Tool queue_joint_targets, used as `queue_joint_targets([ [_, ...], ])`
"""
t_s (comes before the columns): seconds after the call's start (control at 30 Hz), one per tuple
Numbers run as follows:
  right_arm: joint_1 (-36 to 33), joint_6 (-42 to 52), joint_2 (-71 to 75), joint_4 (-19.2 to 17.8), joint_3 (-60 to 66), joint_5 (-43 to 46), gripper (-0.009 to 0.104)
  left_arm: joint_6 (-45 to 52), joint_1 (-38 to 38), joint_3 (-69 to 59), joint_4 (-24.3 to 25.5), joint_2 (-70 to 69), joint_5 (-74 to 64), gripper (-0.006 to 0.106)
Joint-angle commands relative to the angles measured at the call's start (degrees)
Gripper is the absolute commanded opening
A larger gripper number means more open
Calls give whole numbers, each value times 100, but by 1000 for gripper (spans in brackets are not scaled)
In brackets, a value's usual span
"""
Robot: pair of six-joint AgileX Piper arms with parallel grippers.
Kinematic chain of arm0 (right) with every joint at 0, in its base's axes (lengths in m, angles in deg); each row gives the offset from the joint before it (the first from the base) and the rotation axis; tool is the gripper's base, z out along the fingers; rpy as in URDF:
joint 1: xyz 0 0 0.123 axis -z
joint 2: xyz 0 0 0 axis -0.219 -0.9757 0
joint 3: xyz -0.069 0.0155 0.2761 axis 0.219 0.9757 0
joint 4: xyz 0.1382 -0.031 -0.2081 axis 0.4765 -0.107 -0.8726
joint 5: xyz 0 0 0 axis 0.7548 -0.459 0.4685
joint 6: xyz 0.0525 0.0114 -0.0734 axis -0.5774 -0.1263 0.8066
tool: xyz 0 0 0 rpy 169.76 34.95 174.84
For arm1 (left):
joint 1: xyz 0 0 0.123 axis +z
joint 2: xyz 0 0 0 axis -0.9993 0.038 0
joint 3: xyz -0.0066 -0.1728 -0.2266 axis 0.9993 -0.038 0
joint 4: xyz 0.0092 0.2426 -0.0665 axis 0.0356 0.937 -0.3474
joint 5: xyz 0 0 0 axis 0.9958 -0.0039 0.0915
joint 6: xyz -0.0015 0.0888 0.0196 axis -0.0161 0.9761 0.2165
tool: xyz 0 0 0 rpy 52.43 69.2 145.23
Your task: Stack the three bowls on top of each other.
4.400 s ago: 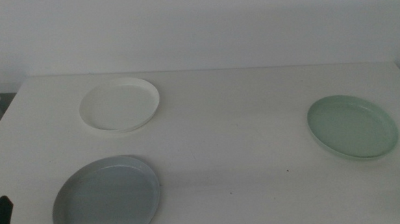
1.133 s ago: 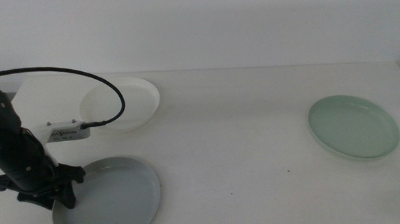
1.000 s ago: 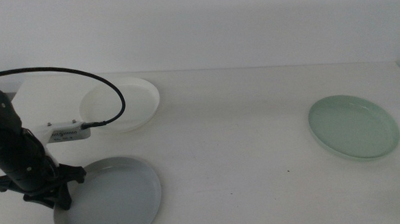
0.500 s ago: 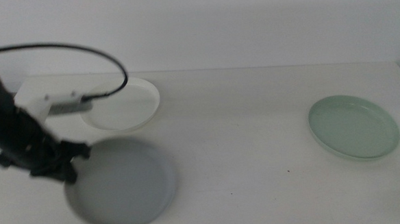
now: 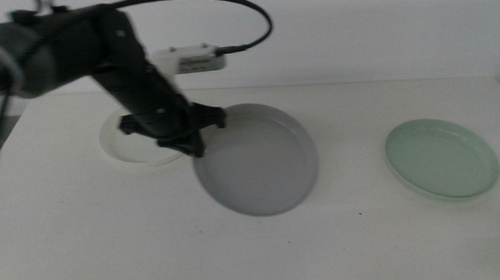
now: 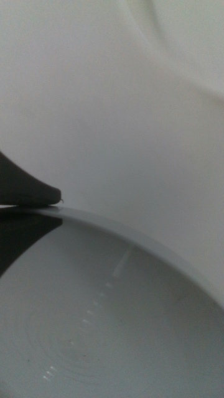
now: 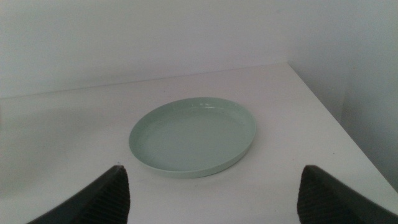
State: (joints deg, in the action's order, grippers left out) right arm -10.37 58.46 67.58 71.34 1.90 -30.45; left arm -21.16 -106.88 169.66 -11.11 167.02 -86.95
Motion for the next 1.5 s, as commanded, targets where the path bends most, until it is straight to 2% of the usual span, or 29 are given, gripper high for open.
queue_joint_targets([
  [0.0,31,28,27,-42,18,35,75,-144,-161,429,-132,353,-96,-2],
  [0.33,31,28,27,-42,18,35,75,-97,-352,977,-396,1303,-207,-2],
  [0.87,31,28,27,-42,18,35,75,-97,-352,990,-383,1699,-61,-2],
  [0.93,31,28,27,-42,18,35,75,-97,-352,990,-434,1699,-61,2],
  [1.03,31,28,27,-42,18,35,75,-97,-331,990,-434,1699,-61,10],
  [1.13,31,28,27,-42,18,35,75,-97,-331,990,-434,1699,-61,24],
  [1.23,31,28,27,-42,18,35,75,-97,-331,990,-434,1699,-142,47],
  [1.4,31,28,27,-42,18,35,75,250,-248,1000,-434,1577,-445,94],
  [1.47,31,28,27,-42,18,35,75,327,-149,1000,-509,1433,-543,94],
])
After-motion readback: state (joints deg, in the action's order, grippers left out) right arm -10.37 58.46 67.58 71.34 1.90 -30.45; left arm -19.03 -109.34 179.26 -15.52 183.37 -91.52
